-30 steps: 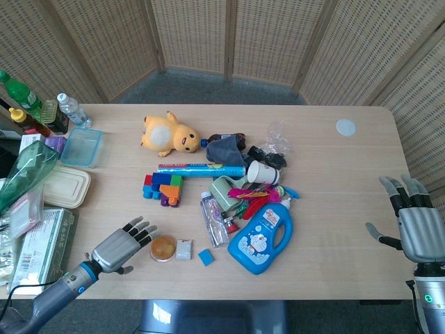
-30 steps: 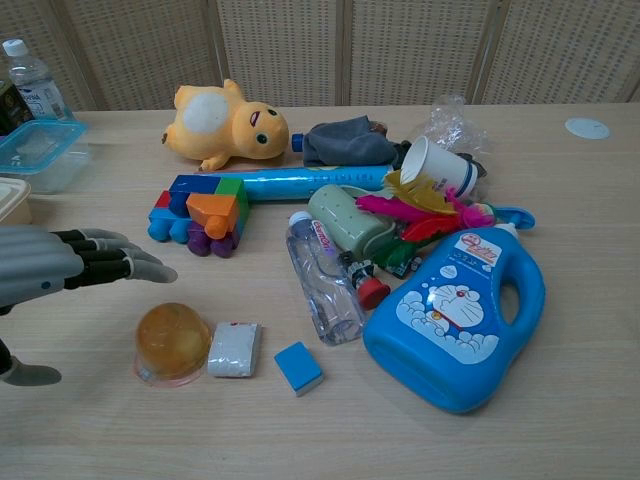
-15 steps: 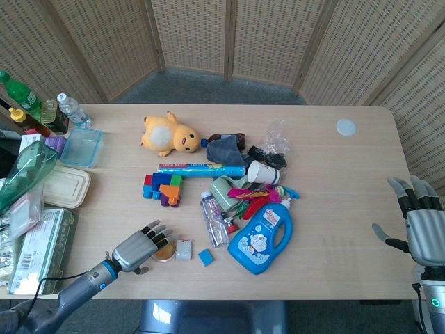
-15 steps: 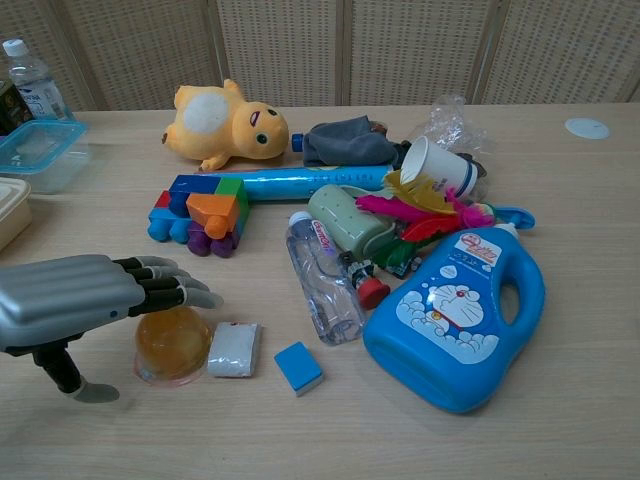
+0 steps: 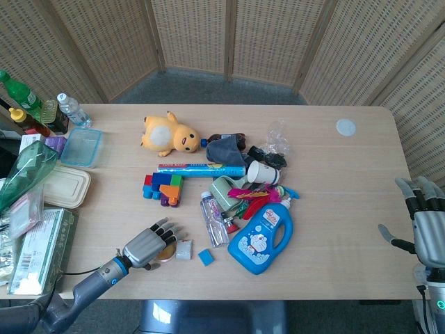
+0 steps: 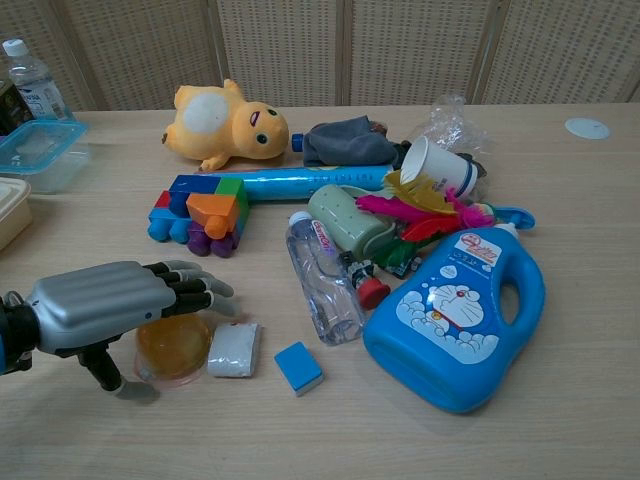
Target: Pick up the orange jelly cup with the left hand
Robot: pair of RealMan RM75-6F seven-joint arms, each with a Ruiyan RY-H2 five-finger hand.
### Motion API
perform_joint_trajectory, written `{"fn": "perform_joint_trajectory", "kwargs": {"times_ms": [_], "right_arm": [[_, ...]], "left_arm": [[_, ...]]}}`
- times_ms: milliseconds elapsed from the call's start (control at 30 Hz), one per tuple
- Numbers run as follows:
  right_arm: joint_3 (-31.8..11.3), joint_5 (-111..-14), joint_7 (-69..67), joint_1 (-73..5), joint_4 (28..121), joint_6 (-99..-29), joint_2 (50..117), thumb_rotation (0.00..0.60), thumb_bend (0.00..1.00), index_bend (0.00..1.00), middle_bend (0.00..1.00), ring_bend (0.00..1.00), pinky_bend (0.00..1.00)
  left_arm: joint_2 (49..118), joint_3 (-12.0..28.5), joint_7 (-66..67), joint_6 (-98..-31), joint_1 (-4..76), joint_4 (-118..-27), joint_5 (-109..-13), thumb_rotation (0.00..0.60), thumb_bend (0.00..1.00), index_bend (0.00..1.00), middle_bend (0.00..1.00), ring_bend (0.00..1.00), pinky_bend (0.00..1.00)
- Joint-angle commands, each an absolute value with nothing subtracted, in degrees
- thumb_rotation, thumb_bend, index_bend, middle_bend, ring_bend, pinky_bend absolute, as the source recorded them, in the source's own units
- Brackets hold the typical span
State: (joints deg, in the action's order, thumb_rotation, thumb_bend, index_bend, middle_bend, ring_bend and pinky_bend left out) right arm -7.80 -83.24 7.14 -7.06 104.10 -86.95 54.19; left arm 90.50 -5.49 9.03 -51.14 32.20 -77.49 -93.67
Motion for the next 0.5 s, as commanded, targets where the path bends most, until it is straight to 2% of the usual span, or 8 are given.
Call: {"fn": "perform_joint_trajectory", "kwargs": {"times_ms": [33,67,267,500], "right_arm": [[-7.87,-83.06,7.18,-6.98,104.17,-87.00,54.13,0.516,0.23,0.09,0.17,0.00,0.00],[-7.90,-82.97,7.19,-6.97,104.22,-86.96,54.12,0.518,0.23,0.09,0.17,0.00,0.00],[-8.01,-82.90,7.76,-7.10,104.57,-86.74,54.26,0.517,0.23,0.09,0.17,0.00,0.00],[-8.21,-82.72,8.61,-7.37,105.10,-86.41,54.38,0.516,0.23,0.09,0.17,0.00,0.00]], "left_arm": [[91.47,-5.92,7.31,-52.63,32.16,-76.07,-94.53,0.600,0.29,0.24,0.00,0.00,0.15],[91.69,-6.13,6.63,-52.99,32.15,-75.56,-94.76,0.600,0.31,0.27,0.00,0.00,0.19],[92.32,-6.93,4.55,-55.45,31.72,-73.38,-95.80,0.600,0.35,0.39,0.04,0.00,0.31],[92.90,-7.71,3.23,-57.57,31.15,-71.75,-96.52,0.600,0.36,0.40,0.07,0.02,0.38]]}}
